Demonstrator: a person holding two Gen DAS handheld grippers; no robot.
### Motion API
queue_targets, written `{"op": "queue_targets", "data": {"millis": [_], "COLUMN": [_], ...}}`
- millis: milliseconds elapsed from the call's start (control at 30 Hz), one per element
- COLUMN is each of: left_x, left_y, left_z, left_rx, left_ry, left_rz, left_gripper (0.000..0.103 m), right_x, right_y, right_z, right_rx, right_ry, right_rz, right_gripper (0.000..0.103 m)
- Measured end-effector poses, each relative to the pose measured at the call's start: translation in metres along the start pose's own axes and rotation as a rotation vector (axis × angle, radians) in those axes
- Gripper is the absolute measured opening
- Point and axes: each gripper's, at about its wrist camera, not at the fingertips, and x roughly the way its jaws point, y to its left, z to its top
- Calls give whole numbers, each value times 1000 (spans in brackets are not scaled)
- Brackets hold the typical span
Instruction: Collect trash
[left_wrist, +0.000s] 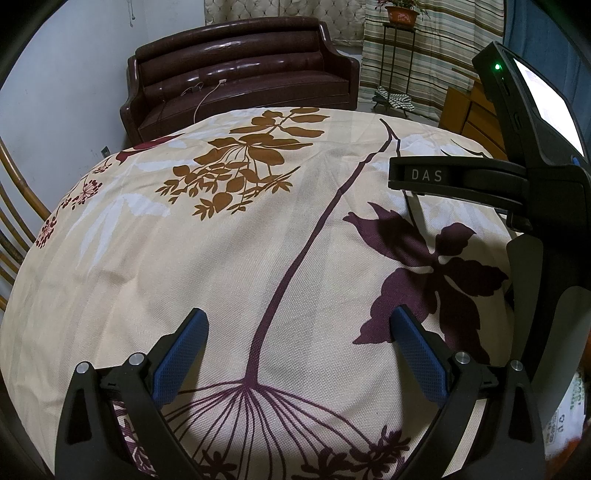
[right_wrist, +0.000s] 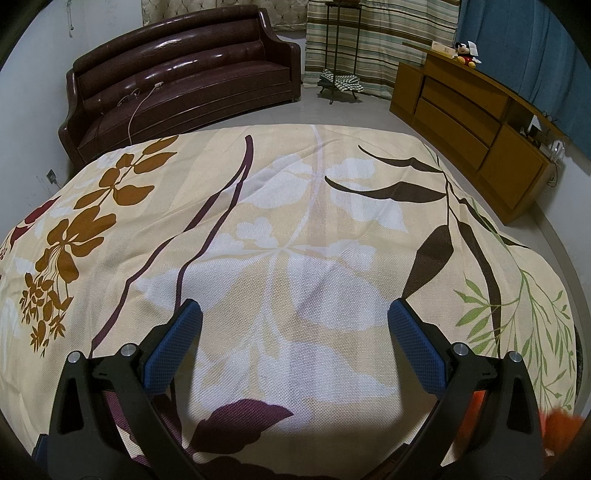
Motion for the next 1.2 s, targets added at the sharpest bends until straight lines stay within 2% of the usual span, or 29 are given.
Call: {"op": "queue_targets", "data": {"millis": [1200], "left_x": [0], "left_y": [0], "left_z": [0], "left_rx": [0], "left_ry": [0], "left_rz": [0], "left_gripper": [97], "right_x": [0], "right_y": [0], "right_z": [0], "right_rx": [1], "right_ry": [0], "right_rz": [0], "right_gripper": [99]}}
